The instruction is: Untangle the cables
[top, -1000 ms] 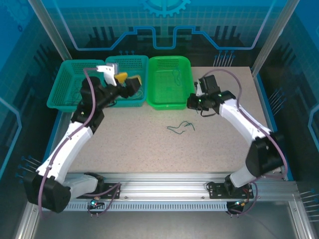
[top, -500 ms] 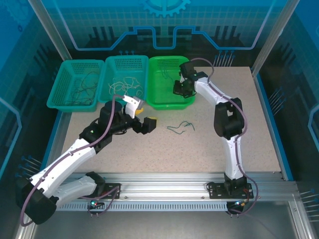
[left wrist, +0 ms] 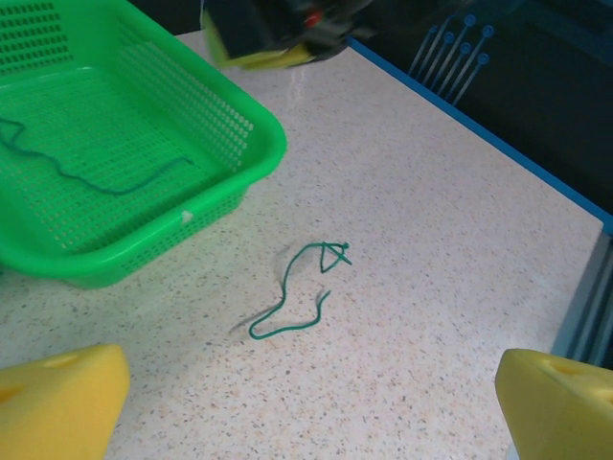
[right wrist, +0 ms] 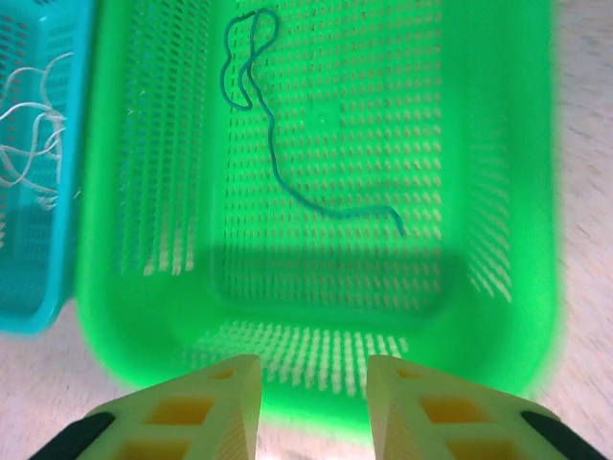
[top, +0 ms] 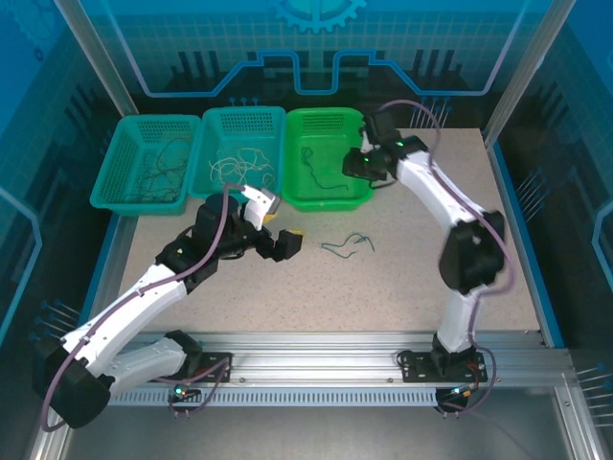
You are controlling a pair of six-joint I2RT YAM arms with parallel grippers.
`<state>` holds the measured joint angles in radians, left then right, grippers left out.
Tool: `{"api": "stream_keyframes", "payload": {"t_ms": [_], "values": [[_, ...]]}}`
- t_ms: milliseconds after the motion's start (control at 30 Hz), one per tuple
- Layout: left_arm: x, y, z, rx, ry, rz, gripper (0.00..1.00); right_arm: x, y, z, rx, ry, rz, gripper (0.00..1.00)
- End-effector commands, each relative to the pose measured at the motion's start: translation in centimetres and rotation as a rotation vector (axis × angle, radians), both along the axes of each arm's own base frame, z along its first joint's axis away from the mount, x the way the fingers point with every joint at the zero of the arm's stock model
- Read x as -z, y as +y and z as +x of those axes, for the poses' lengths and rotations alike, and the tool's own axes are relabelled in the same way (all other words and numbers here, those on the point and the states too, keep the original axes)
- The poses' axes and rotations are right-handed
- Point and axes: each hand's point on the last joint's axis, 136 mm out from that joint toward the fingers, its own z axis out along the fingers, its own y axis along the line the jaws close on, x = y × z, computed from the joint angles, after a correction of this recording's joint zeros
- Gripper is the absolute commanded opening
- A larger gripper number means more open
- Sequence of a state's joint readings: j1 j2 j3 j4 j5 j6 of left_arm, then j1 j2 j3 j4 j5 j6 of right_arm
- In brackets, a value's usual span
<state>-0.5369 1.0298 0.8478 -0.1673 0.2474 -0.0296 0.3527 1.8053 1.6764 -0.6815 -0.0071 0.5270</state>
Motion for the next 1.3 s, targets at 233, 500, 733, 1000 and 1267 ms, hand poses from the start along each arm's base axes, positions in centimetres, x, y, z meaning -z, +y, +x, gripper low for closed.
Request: {"api": "stream_keyframes", "payload": {"t_ms": [233,500,733,1000,1267], "values": [[1.0,-3.7,-4.1,0.343,-0.052,0.058,0.99,1.6,-5.9,-12.2,0.059,-0.094,-0.03,0.52],[3.0,-5.3,-6.1,0.469,-0.06,0.156,0.99,9.0,-4.0,-13.5,-0.06,0.13,-0.032,0.53],[4.6,-5.4,-7.2,0.504,-0.061,0.227,0.99,12.9,-1.5,-10.2,-0.087,0.232,-0.003,0.5],[5.1,-5.0,-7.3,0.48,-0.076,0.25,0.99,15.7,-1.0,-9.4,-0.062,0.314,0.002,0.12],[4.3,-5.0,-6.2,0.435,-0.131,0.248,0.99,12.0,-2.7,-10.9,-0.041,0.239,-0.033,0.0]]}}
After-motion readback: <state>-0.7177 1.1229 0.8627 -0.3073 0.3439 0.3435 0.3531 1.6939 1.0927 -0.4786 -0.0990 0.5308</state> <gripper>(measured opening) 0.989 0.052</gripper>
